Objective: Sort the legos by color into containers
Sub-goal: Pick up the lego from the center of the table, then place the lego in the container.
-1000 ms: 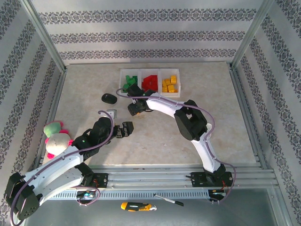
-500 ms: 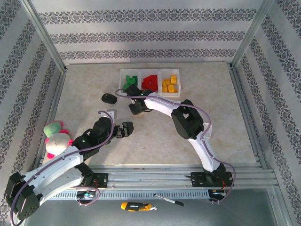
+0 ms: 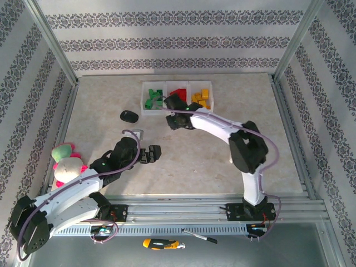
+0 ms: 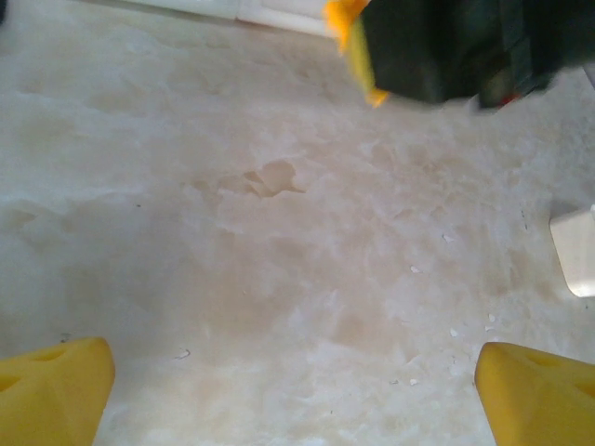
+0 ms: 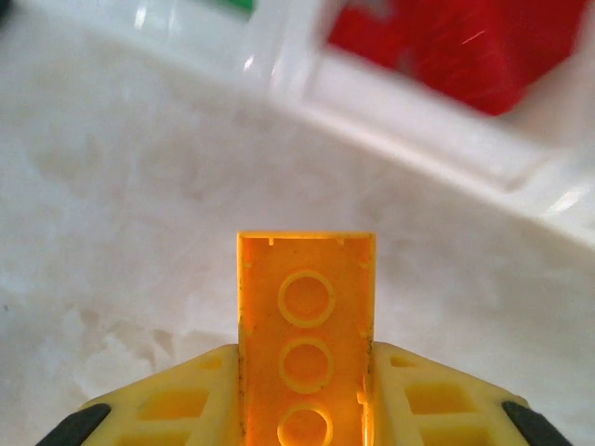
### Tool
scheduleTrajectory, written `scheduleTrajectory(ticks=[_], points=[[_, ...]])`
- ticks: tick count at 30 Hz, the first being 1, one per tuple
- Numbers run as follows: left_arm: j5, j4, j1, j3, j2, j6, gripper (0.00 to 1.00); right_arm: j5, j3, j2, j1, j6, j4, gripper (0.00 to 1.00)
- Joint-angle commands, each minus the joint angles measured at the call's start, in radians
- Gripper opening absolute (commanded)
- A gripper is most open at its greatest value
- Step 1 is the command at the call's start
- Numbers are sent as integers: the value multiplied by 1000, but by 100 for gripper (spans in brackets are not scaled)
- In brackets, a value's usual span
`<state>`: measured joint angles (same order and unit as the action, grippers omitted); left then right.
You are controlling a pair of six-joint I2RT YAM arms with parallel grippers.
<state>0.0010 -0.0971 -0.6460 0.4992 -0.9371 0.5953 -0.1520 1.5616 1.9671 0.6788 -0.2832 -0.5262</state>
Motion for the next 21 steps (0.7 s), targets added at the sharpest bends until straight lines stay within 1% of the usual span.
scheduleTrajectory(ticks=[1, 4, 7, 11, 15, 19, 20, 21], points=[[51, 92, 5, 6, -39, -32, 99, -70, -58, -85, -70, -41, 74, 29], [68, 126, 3, 16, -76, -32, 99, -50, -47, -85, -151, -40, 97, 30], [74, 143, 3, 27, -102, -35, 99, -27, 24, -25, -222, -26, 95, 29], [59, 142, 3, 34, -107, -40, 99, -13, 181, 98, -281, 4, 60, 30], [14, 142, 4, 30, -101, -44, 99, 14, 362, 234, -328, 16, 10, 31], [-50, 117, 7, 55, -98, -101, 99, 36, 520, 328, -357, 35, -30, 37], [-68, 109, 11, 63, -97, -119, 99, 37, 551, 339, -360, 40, -43, 40], [-93, 98, 15, 72, -97, -143, 99, 37, 577, 347, -361, 46, -56, 47]])
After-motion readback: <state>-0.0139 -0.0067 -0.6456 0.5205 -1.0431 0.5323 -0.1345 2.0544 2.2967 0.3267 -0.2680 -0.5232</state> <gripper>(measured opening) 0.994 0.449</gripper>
